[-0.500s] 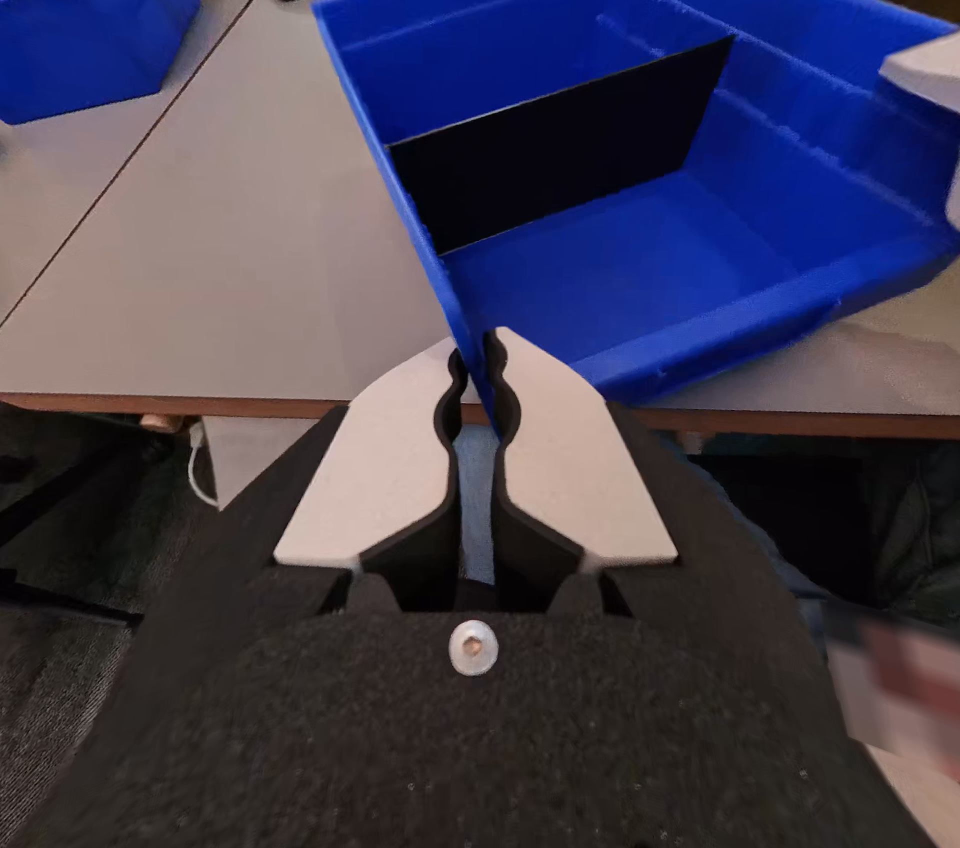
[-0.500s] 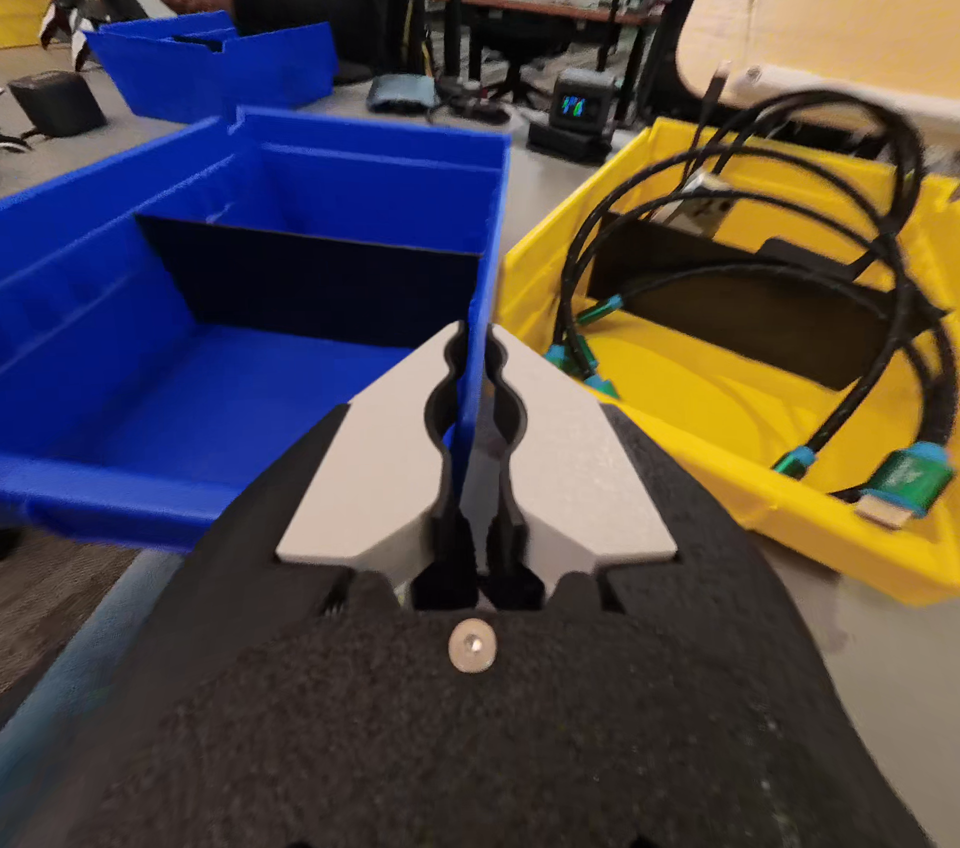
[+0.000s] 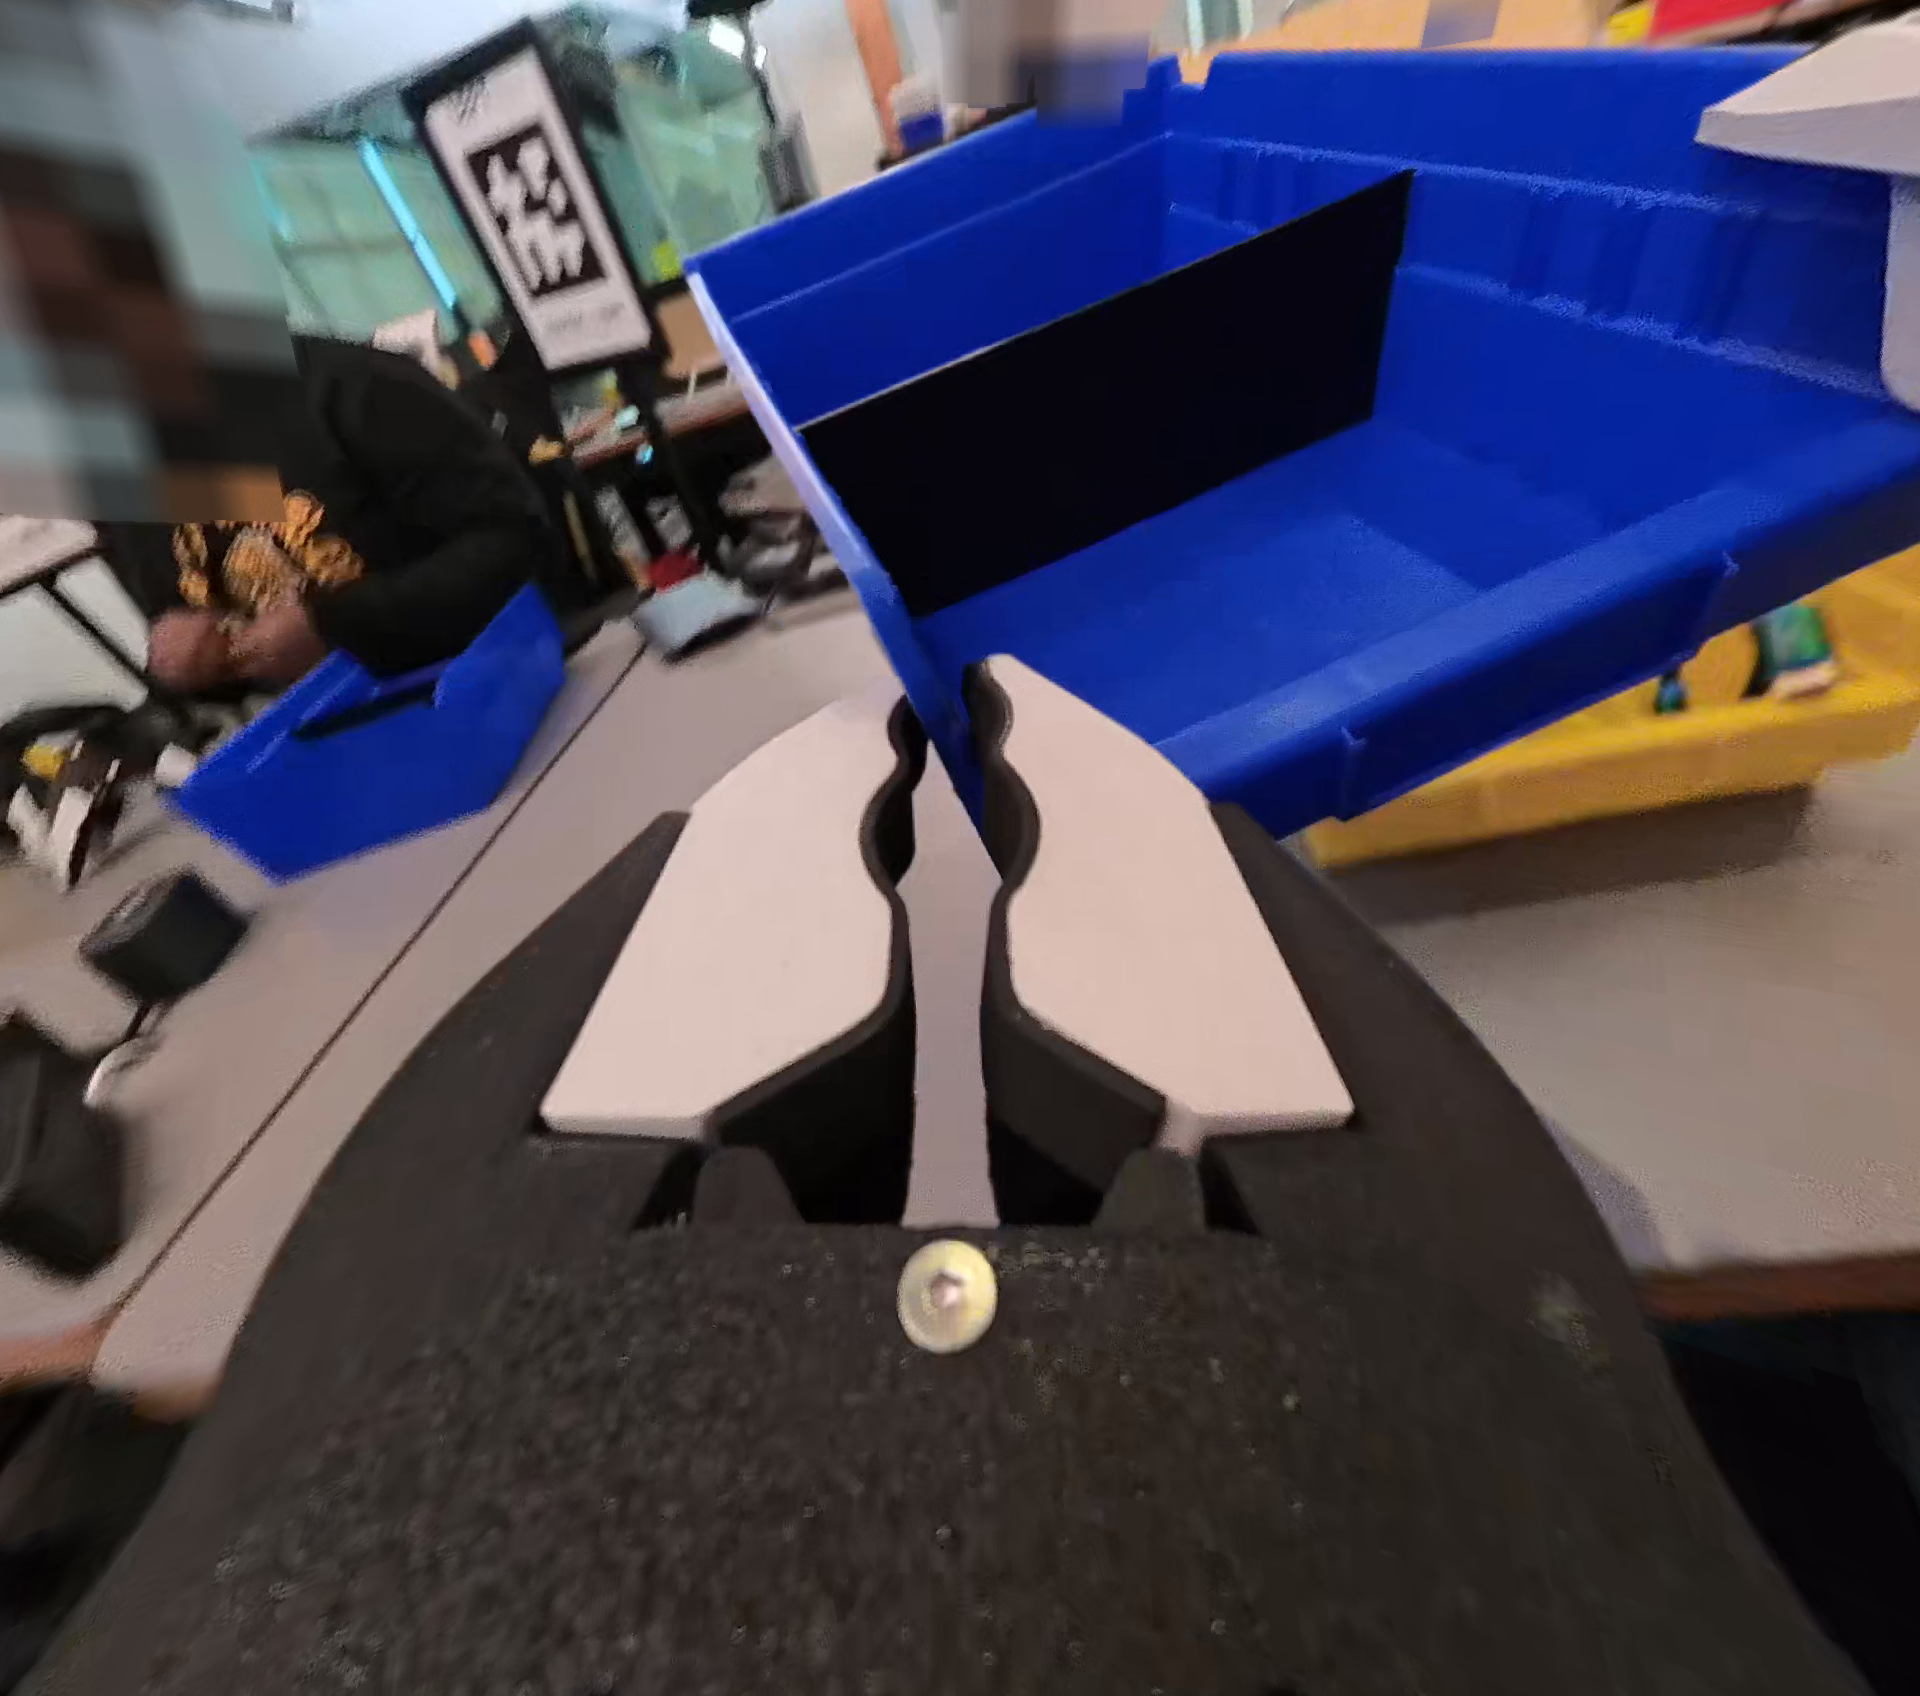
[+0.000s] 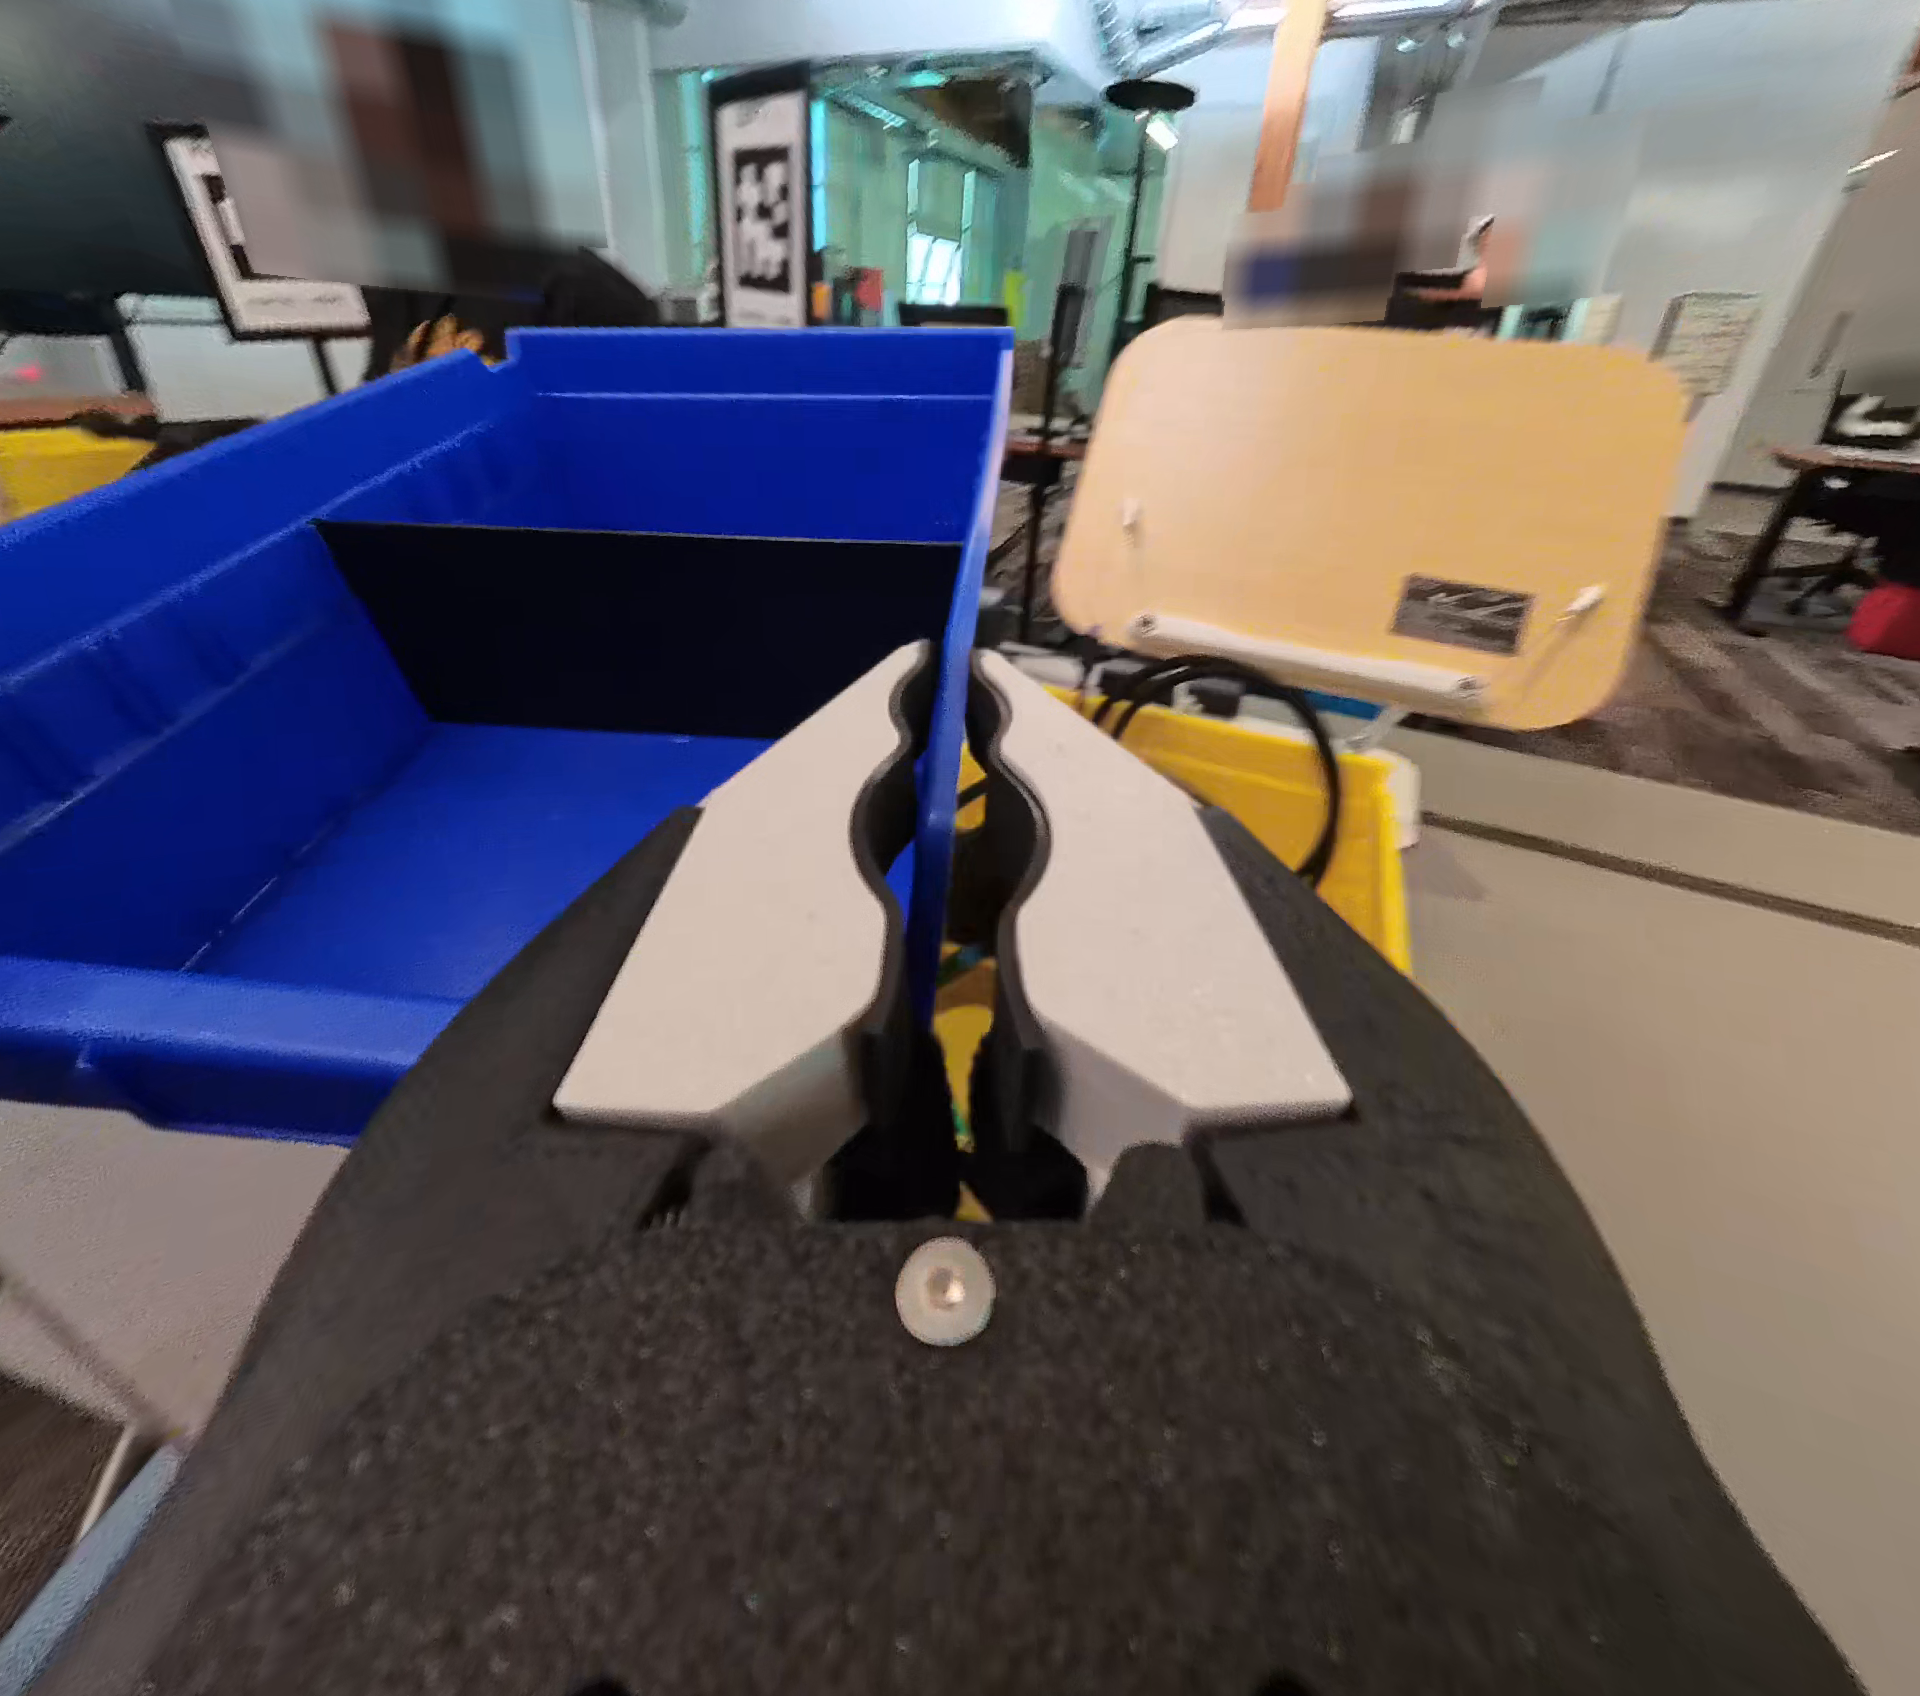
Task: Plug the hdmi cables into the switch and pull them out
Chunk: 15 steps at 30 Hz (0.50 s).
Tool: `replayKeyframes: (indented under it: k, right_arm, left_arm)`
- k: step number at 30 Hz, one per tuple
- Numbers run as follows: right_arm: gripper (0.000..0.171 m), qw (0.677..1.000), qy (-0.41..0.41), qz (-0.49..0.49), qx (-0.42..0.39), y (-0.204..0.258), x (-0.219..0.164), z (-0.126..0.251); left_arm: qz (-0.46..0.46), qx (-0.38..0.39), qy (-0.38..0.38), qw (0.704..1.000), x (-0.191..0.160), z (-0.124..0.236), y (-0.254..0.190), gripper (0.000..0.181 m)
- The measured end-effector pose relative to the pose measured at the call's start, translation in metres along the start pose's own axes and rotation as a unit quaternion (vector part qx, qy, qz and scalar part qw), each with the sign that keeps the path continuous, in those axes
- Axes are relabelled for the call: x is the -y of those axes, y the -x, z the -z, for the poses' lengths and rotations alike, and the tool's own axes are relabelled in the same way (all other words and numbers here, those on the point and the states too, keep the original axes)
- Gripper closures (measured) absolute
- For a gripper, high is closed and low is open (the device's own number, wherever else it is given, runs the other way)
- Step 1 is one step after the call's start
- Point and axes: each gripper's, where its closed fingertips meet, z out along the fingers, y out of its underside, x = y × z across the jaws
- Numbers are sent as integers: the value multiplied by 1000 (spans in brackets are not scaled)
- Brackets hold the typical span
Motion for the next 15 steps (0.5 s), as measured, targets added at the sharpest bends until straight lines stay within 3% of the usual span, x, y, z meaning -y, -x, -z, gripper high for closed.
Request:
replayKeyframes:
  k: [4,9,12,15]
  right_arm:
    - [168,997,-27,-10,-71,-78,38,11]
    - [168,984,-47,-18,-168,-201,63,44]
    - [169,975,-12,-36,-217,-277,45,68]
    - [169,966,44,-46,-250,-343,-2,91]
  left_arm:
    - [-12,-61,-67,996,62,-44,-51,174]
    - [7,-167,-94,981,114,-95,-161,173]
    - [35,-217,-78,972,119,-118,-241,174]
    - [46,-247,-39,967,96,-134,-321,174]
